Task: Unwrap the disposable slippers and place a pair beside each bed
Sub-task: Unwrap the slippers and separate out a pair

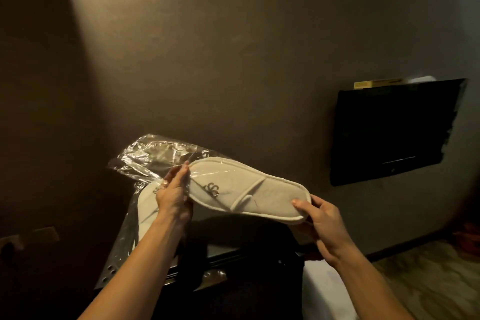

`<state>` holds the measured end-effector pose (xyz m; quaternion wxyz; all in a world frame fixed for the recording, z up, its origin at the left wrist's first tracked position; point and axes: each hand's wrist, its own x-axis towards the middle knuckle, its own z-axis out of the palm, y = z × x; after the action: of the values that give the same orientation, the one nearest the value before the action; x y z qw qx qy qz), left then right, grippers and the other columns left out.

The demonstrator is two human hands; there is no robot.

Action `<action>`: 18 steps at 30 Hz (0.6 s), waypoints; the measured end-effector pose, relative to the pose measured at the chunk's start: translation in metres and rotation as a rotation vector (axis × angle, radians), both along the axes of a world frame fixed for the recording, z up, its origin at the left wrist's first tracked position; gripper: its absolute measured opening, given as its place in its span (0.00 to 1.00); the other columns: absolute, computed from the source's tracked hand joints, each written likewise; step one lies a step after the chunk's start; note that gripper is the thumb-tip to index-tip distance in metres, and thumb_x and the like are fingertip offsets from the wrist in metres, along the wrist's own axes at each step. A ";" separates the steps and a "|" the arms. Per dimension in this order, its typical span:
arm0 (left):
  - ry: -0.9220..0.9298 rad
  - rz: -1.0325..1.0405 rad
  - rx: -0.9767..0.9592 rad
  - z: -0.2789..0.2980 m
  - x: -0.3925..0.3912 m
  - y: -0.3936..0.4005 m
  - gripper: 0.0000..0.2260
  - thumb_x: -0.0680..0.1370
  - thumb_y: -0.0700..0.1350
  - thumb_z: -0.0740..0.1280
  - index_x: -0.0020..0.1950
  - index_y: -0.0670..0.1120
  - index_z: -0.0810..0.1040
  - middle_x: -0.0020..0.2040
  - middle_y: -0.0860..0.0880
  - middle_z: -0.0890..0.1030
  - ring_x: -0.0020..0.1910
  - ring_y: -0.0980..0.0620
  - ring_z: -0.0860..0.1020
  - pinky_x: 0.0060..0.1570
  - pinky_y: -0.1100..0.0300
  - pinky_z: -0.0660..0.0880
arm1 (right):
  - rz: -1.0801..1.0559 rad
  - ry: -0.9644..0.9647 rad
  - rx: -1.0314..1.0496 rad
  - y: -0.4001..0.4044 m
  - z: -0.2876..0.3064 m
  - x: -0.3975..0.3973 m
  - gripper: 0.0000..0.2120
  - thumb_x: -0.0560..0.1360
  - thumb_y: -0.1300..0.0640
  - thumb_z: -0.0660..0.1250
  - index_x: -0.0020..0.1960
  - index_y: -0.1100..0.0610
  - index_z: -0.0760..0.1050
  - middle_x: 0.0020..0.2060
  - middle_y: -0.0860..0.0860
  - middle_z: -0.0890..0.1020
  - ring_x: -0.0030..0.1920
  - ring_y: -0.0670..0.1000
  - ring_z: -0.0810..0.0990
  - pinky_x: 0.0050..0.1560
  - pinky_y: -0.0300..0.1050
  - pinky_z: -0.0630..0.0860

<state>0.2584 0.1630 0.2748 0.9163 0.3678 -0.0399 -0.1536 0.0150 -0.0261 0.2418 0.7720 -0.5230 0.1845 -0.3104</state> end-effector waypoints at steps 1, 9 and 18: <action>0.025 0.015 -0.009 0.000 0.003 0.001 0.11 0.75 0.33 0.72 0.54 0.45 0.81 0.55 0.42 0.85 0.38 0.51 0.86 0.34 0.57 0.84 | -0.026 0.006 0.000 -0.003 0.000 -0.003 0.10 0.77 0.63 0.71 0.58 0.62 0.83 0.48 0.59 0.88 0.46 0.55 0.88 0.39 0.44 0.84; -0.147 0.399 0.272 -0.002 0.015 0.011 0.15 0.77 0.27 0.67 0.50 0.48 0.75 0.47 0.45 0.84 0.49 0.46 0.83 0.41 0.60 0.82 | -0.159 0.010 0.086 -0.026 0.003 -0.023 0.08 0.76 0.60 0.71 0.53 0.61 0.84 0.49 0.62 0.87 0.45 0.55 0.86 0.41 0.47 0.83; -0.347 0.360 0.446 -0.007 -0.027 -0.010 0.19 0.78 0.29 0.66 0.57 0.52 0.72 0.52 0.38 0.85 0.48 0.45 0.83 0.44 0.55 0.82 | -0.107 -0.130 0.221 -0.002 0.034 -0.004 0.10 0.75 0.58 0.71 0.54 0.62 0.83 0.42 0.58 0.88 0.39 0.53 0.88 0.41 0.49 0.84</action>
<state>0.2317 0.1526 0.2677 0.8051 0.5811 -0.0950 0.0708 0.0106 -0.0284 0.2753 0.8175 -0.4031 0.1947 -0.3625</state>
